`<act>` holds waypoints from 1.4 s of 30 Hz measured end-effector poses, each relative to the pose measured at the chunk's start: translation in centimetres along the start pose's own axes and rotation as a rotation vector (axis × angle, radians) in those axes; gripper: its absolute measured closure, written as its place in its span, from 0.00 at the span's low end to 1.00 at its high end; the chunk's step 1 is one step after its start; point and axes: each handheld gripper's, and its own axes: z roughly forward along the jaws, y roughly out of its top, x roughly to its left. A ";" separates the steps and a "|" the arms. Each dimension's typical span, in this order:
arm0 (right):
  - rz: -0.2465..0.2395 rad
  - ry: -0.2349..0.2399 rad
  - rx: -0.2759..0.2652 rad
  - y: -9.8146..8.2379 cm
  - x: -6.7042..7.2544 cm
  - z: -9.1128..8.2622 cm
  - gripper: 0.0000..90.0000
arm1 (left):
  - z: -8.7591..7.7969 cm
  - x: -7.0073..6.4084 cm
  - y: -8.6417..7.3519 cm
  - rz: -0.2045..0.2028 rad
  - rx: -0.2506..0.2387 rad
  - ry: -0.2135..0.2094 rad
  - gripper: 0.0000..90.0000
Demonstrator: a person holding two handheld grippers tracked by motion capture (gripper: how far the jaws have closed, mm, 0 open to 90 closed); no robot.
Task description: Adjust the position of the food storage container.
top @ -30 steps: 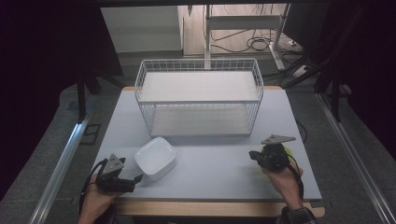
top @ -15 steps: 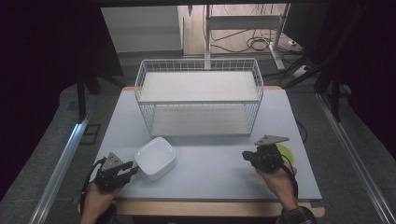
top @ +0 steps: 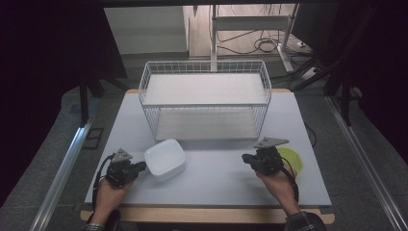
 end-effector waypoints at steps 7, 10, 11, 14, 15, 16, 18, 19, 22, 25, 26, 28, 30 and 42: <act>-0.001 0.009 -0.009 0.6 0.3 1.0 0.98 | 1.3 0.3 1.1 0.014 0.004 0.008 0.95; 0.004 0.017 -0.009 0.8 0.4 1.5 0.98 | 1.9 0.4 1.7 0.022 0.005 0.007 0.95; 0.003 0.018 -0.009 0.9 0.5 1.7 0.99 | 2.2 0.4 1.9 0.026 0.004 0.006 0.95; 0.005 0.026 -0.004 1.1 0.7 2.3 0.99 | 2.9 0.2 2.5 0.043 0.006 0.003 0.95; 0.005 0.029 -0.004 1.2 0.8 2.5 0.99 | 3.1 0.0 2.7 0.048 0.007 0.002 0.95; 0.004 0.032 -0.004 1.2 0.9 2.7 0.99 | 3.3 -0.1 2.9 0.050 0.007 -0.001 0.95; 0.002 0.038 -0.003 1.4 1.0 3.0 0.99 | 3.6 -0.4 3.3 0.064 0.012 -0.012 0.95; 0.003 0.042 -0.003 1.6 1.2 3.3 0.99 | 3.8 -0.7 3.4 0.072 0.014 -0.016 0.95; -0.005 0.053 0.000 1.9 1.6 3.8 0.99 | 4.2 -1.3 3.8 0.093 0.020 -0.024 0.95; -0.009 0.060 0.003 2.2 1.9 4.3 0.99 | 4.7 -1.9 4.2 0.102 0.022 -0.039 0.95; -0.011 0.061 0.005 2.2 2.0 4.4 0.99 | 4.9 -2.1 4.3 0.108 0.022 -0.048 0.95; -0.015 0.062 0.005 2.3 2.2 4.6 0.99 | 5.2 -2.5 4.6 0.119 0.025 -0.057 0.95; -0.012 0.062 0.005 2.4 2.3 4.8 0.99 | 5.5 -3.0 4.8 0.129 0.027 -0.066 0.95; 0.005 0.047 0.009 2.1 1.9 4.9 0.98 | 7.3 -5.6 6.2 0.181 0.023 -0.116 0.95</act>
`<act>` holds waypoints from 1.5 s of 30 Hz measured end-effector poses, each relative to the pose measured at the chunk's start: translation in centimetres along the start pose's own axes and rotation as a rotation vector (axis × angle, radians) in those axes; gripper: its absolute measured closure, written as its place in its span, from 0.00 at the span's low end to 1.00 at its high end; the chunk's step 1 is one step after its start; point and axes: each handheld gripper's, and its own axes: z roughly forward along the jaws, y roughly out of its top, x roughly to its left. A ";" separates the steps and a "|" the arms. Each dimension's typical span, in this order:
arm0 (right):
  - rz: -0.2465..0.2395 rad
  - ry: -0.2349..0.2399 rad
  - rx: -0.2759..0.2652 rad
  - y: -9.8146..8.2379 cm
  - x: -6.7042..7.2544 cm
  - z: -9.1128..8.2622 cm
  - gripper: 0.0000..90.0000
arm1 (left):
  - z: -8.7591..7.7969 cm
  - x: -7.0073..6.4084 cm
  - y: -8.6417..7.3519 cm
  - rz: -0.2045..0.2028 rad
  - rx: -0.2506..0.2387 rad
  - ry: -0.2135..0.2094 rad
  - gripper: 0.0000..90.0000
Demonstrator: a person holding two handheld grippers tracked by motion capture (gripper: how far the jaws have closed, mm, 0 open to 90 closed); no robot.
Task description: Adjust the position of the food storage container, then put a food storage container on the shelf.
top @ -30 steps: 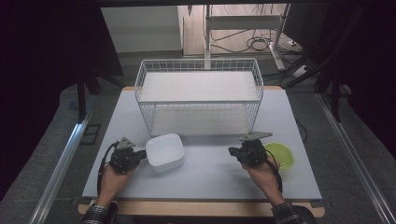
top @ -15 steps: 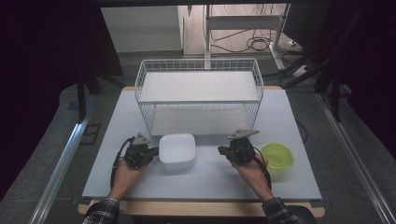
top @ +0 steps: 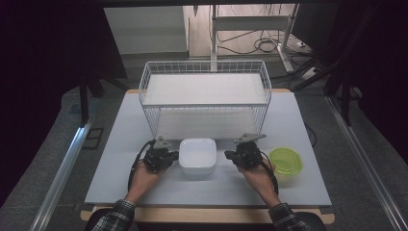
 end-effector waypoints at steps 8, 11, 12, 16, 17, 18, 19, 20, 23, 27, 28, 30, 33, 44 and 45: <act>0.007 -0.004 0.004 -0.4 -0.1 -0.3 0.98 | 0.9 -1.2 0.8 0.027 -0.005 -0.039 0.95; 0.008 -0.005 0.002 -0.5 -0.1 -0.4 0.98 | 1.1 -1.6 0.9 0.032 -0.004 -0.045 0.95; 0.007 -0.005 0.004 -0.5 -0.1 -0.4 0.98 | 1.1 -1.7 0.9 0.037 -0.003 -0.044 0.95; 0.003 -0.010 0.003 -0.6 -0.1 -0.6 0.97 | 0.8 -1.4 0.8 0.031 -0.014 -0.048 0.93; 0.002 -0.014 0.002 -0.7 -0.1 -0.7 0.96 | 0.6 -1.2 0.7 0.018 -0.020 -0.046 0.93; 0.001 -0.019 0.000 -0.7 -0.1 -0.9 0.96 | 0.3 -1.1 0.7 0.007 -0.026 -0.045 0.91; 0.004 -0.021 -0.002 -0.7 -0.1 -1.0 0.94 | 0.1 -0.9 0.6 0.004 -0.035 -0.044 0.89; 0.005 -0.024 -0.006 -0.8 -0.2 -1.2 0.93 | -0.2 -0.8 0.6 0.000 -0.044 -0.042 0.86; 0.016 -0.031 -0.022 -1.0 -0.5 -1.8 0.83 | -1.0 -0.7 0.3 -0.012 -0.063 -0.026 0.70; 0.023 -0.023 -0.041 -1.3 -0.7 -2.4 0.70 | -2.0 -0.7 -0.2 -0.010 -0.090 -0.012 0.50; 0.026 -0.017 -0.046 -1.3 -0.7 -2.5 0.65 | -2.2 -0.7 -0.4 -0.011 -0.096 -0.013 0.44; 0.028 -0.008 -0.050 -1.4 -0.8 -2.5 0.53 | -2.6 -0.7 -0.6 -0.029 -0.111 -0.022 0.33; 0.023 0.015 -0.057 -1.8 -0.8 -2.6 0.38 | -3.0 -0.7 -1.1 -0.027 -0.105 -0.028 0.11; 0.007 0.039 -0.077 -2.0 -0.8 -2.2 0.17 | -2.8 -1.3 -1.1 0.046 -0.148 -0.065 0.03; 0.005 0.044 -0.083 -2.0 -0.8 -2.2 0.16 | -2.7 -1.3 -1.1 0.051 -0.151 -0.068 0.03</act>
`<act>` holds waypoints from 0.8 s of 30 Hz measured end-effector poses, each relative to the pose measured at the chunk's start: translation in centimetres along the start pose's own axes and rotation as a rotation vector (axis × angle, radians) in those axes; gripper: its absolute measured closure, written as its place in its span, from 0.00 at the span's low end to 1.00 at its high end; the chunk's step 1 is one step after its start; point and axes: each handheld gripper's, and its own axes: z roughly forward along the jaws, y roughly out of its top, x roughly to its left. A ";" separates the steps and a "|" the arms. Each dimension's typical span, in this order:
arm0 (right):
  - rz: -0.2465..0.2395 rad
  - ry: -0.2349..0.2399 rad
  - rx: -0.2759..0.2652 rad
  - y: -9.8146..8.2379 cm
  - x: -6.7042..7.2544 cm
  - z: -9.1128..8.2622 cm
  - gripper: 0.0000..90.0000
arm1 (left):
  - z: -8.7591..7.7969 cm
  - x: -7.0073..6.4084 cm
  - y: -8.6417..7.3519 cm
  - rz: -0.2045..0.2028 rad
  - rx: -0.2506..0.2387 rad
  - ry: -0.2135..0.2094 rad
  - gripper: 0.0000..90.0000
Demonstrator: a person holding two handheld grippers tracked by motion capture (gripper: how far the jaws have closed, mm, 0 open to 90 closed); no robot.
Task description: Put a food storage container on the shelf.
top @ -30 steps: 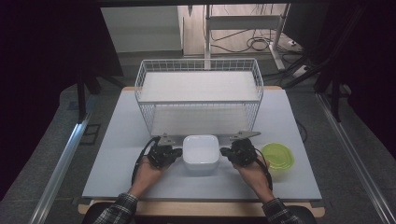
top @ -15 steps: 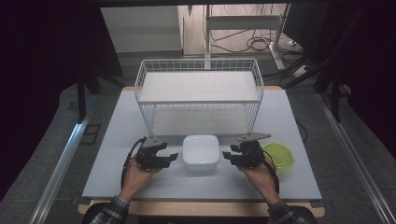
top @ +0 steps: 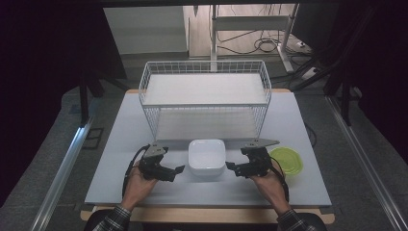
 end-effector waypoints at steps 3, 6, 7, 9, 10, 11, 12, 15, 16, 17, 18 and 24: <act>-0.007 0.008 -0.015 0.3 0.0 0.0 0.14 | 0.0 0.1 0.2 -0.015 -0.005 -0.008 0.03; -0.016 0.011 -0.027 0.6 0.2 0.1 0.13 | -0.1 0.1 0.8 -0.046 -0.013 -0.029 0.03; -0.021 0.013 -0.025 0.8 0.3 0.2 0.13 | -0.1 0.1 1.0 -0.051 -0.011 -0.035 0.03; -0.031 0.013 -0.021 1.0 0.5 0.4 0.11 | 0.1 0.0 1.3 -0.051 -0.001 -0.040 0.03; -0.034 0.015 -0.017 1.2 0.6 0.6 0.10 | 0.2 0.0 1.5 -0.048 0.004 -0.045 0.03; -0.037 0.014 -0.013 1.3 0.7 0.8 0.08 | 0.3 0.0 1.6 -0.046 0.007 -0.055 0.03; -0.045 0.008 -0.008 1.4 0.8 1.0 0.07 | 0.5 0.0 1.7 -0.046 0.006 -0.065 0.02; -0.061 0.000 0.006 1.7 1.2 1.6 0.04 | 1.0 0.0 2.1 -0.048 0.015 -0.086 0.03; -0.061 0.004 0.004 1.8 1.3 1.7 0.04 | 1.2 0.0 2.3 -0.050 0.017 -0.085 0.03; -0.061 0.007 0.006 1.9 1.3 1.8 0.03 | 1.3 0.0 2.4 -0.048 0.015 -0.091 0.03; -0.057 0.010 0.010 2.1 1.4 1.9 0.03 | 1.4 0.0 2.6 -0.049 0.015 -0.093 0.04; -0.020 0.053 0.039 2.9 1.1 2.3 0.11 | 2.3 0.0 3.1 -0.050 0.028 -0.118 0.07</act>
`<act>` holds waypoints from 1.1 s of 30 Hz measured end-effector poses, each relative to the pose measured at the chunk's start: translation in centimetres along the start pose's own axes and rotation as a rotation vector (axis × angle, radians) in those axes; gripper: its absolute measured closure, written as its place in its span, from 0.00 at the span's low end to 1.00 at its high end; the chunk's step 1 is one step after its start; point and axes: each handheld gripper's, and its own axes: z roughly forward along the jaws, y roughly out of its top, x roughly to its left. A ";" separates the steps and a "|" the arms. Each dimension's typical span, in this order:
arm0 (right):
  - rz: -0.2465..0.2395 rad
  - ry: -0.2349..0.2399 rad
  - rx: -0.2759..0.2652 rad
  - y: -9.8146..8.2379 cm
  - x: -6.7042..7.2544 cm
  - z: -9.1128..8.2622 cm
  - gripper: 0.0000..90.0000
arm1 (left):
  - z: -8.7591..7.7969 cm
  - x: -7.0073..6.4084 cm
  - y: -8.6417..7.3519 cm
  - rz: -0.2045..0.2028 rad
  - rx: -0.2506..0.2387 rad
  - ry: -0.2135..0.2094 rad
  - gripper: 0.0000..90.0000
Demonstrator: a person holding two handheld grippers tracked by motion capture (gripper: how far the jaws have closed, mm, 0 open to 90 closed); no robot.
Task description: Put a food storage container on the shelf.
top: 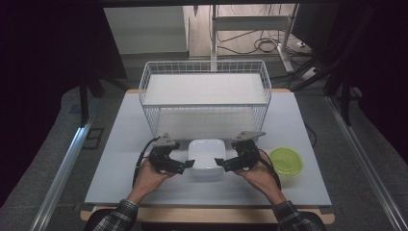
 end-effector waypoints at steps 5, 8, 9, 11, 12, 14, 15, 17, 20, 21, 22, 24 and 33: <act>0.034 0.030 0.032 0.3 -0.8 1.0 0.14 | 1.5 0.5 0.0 -0.031 0.019 -0.061 0.05; 0.054 0.052 0.064 0.3 -1.0 1.9 0.16 | 2.0 0.6 0.0 -0.057 0.019 -0.107 0.04; 0.070 0.068 0.069 0.3 -1.1 2.1 0.18 | 2.1 0.6 0.0 -0.062 0.020 -0.123 0.05; 0.097 0.099 0.073 0.3 -1.2 2.3 0.20 | 2.3 0.5 -0.1 -0.081 0.030 -0.153 0.07; 0.106 0.099 0.080 0.3 -1.2 2.2 0.21 | 2.2 0.4 -0.1 -0.083 0.036 -0.152 0.07; 0.122 0.100 0.089 0.2 -1.0 2.0 0.23 | 2.1 0.1 0.0 -0.086 0.051 -0.148 0.08; 0.131 0.100 0.093 0.1 -1.0 1.9 0.26 | 2.0 -0.1 0.0 -0.092 0.056 -0.143 0.09; 0.162 0.105 0.097 -0.1 -1.0 1.4 0.33 | 1.6 -0.3 -0.1 -0.096 0.065 -0.138 0.14; 0.213 0.122 0.097 -0.5 -1.3 0.5 0.47 | 0.7 -0.5 -0.2 -0.104 0.051 -0.124 0.30; 0.235 0.130 0.097 -0.6 -1.4 0.2 0.53 | 0.4 -0.6 -0.3 -0.106 0.043 -0.100 0.36; 0.250 0.136 0.097 -0.7 -1.5 -0.1 0.59 | 0.2 -0.7 -0.3 -0.111 0.038 -0.097 0.43; 0.259 0.131 0.088 -0.8 -1.5 -0.8 0.68 | -0.1 -0.8 -0.3 -0.124 0.026 -0.085 0.52; 0.245 0.045 0.040 -0.9 -0.5 -1.9 0.88 | -1.1 -1.3 -0.3 -0.172 -0.030 -0.001 0.83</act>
